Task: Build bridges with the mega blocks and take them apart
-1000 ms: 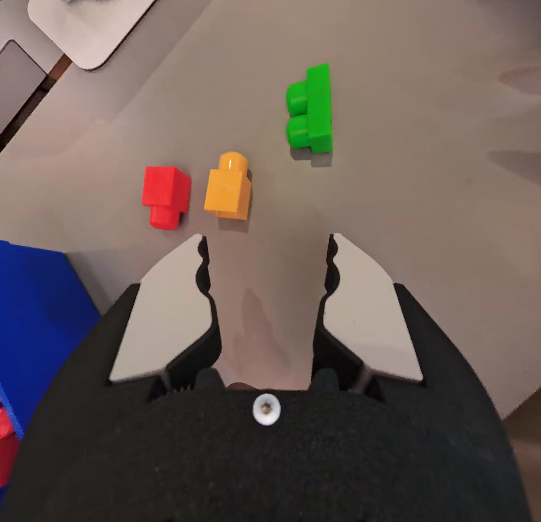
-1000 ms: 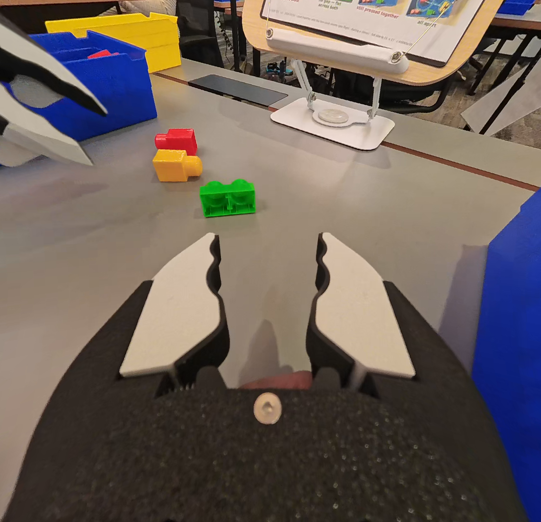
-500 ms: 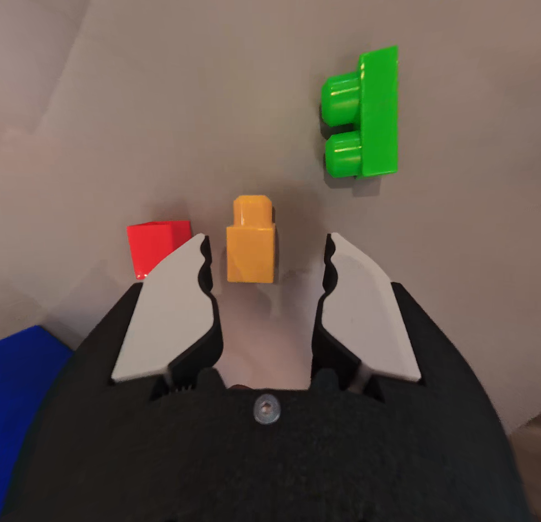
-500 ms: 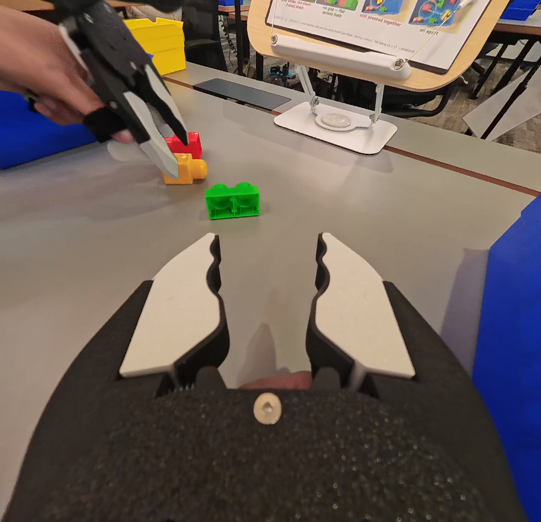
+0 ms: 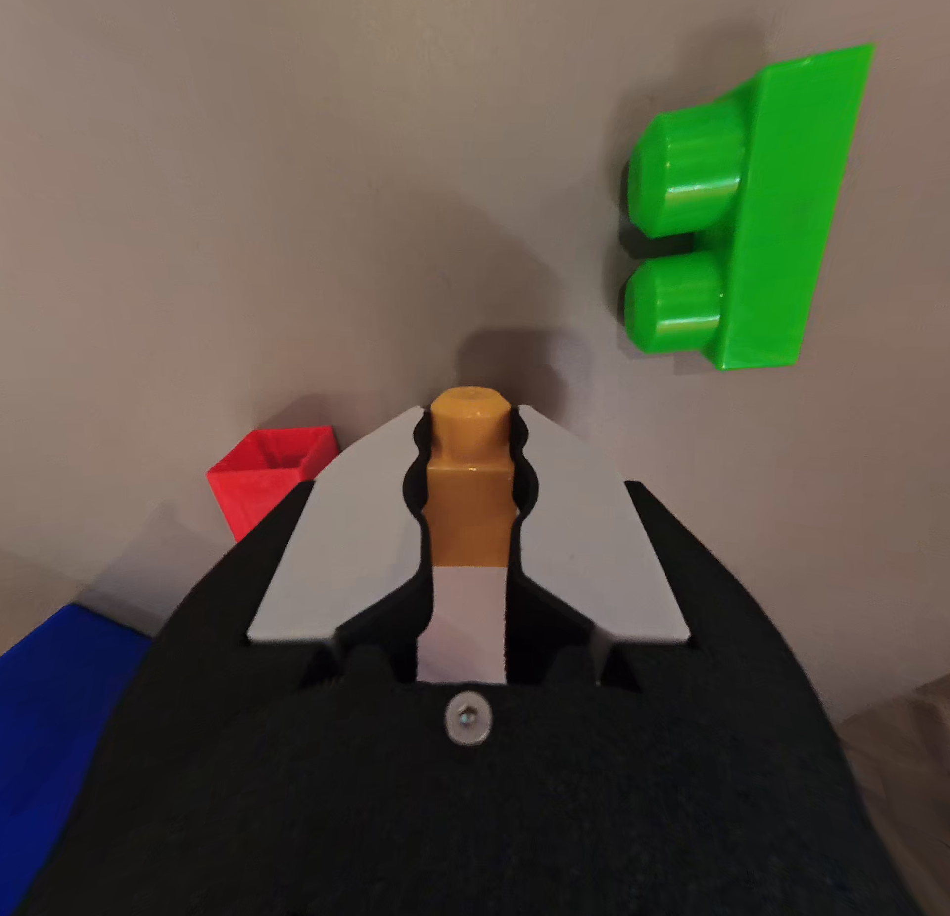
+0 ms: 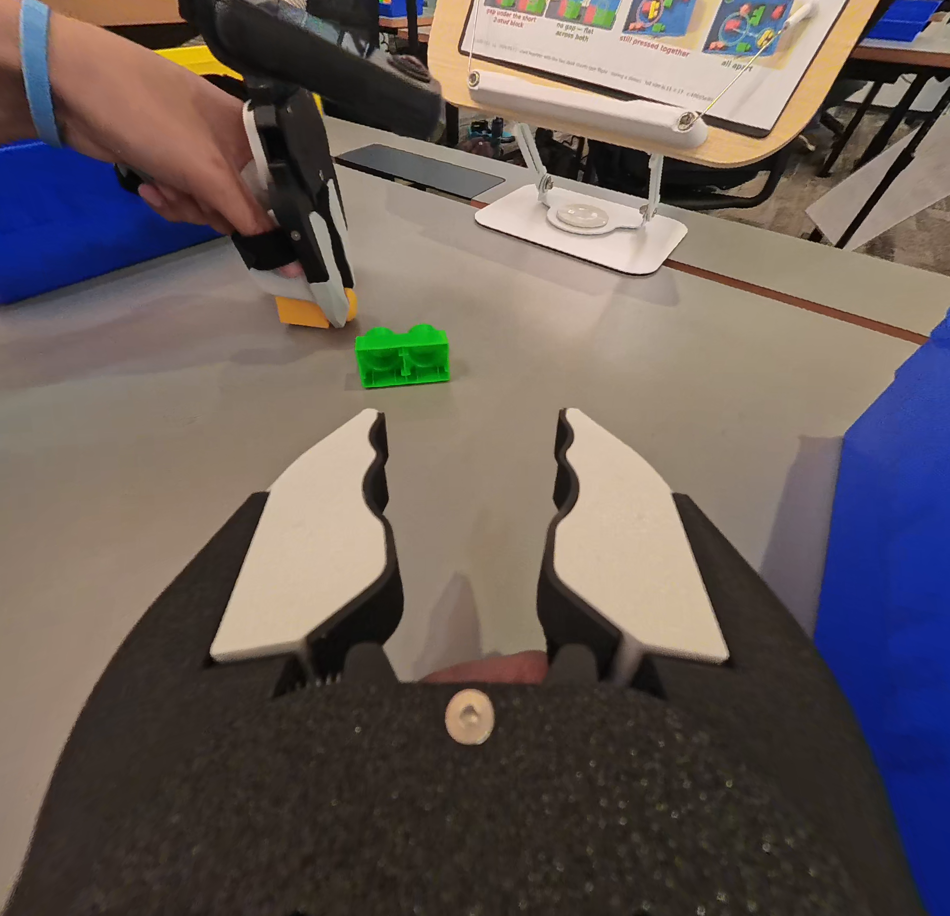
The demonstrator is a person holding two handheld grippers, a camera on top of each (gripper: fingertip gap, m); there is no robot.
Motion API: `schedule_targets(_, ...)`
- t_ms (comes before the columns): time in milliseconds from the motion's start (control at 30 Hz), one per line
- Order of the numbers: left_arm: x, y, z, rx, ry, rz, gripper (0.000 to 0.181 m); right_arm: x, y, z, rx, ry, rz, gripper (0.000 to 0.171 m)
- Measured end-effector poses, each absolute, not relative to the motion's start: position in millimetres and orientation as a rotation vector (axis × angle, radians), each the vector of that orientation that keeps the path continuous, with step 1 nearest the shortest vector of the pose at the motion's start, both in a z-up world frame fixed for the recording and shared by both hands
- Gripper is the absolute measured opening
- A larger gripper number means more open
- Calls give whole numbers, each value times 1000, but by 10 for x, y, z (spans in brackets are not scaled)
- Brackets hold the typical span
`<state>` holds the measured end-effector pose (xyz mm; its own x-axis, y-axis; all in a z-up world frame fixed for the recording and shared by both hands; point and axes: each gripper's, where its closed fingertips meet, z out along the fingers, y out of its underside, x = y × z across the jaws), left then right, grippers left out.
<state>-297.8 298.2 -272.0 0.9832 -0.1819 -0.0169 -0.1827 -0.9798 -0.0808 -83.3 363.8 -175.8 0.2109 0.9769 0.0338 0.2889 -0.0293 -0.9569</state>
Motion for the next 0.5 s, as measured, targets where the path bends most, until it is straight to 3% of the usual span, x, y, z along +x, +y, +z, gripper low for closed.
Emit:
schedule_targets(200, -3051, 3018, -2632, -2918, 363, 145, 29, -830, 3622, -1739, -1507, -1259, 884, 62)
schedule_targets(500, -2698, 2933, -1758, -2118, 102, -13, 28, -835, 3620, -1726, -1503, -1255, 884, 62)
